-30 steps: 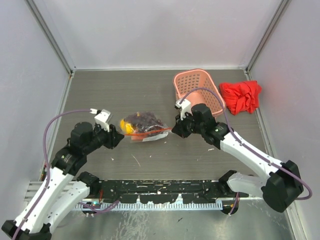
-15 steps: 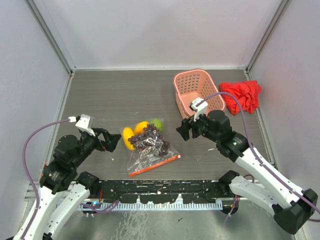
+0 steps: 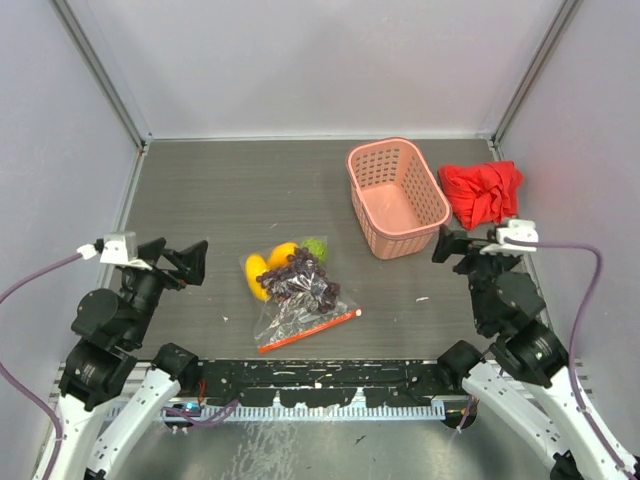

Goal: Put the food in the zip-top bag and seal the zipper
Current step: Reset both arms

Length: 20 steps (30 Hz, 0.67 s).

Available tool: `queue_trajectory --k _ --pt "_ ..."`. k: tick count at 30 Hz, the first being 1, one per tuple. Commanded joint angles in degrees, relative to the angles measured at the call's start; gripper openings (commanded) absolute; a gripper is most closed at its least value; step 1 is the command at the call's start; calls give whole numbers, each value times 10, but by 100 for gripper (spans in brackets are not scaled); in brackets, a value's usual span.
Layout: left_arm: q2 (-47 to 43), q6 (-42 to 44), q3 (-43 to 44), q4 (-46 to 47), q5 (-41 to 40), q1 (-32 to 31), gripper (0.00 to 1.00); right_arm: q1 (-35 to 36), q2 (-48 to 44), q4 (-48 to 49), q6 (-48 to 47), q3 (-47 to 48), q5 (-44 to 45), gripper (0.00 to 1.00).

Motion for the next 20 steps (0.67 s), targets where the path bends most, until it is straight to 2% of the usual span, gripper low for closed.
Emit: queue_trajectory --k 1,5,10,20 --pt "-45 18 -37 100 -66 2 98 -2 -55 16 12 -7 134 100" --pt "-81 23 -72 112 -85 5 98 -1 -123 50 17 -48 139 100" --pt "-98 31 -87 117 -103 11 98 -2 -126 42 16 -44 121 100" --pt "-77 14 -88 119 -39 69 98 -1 -120 41 5 -36 100 100"
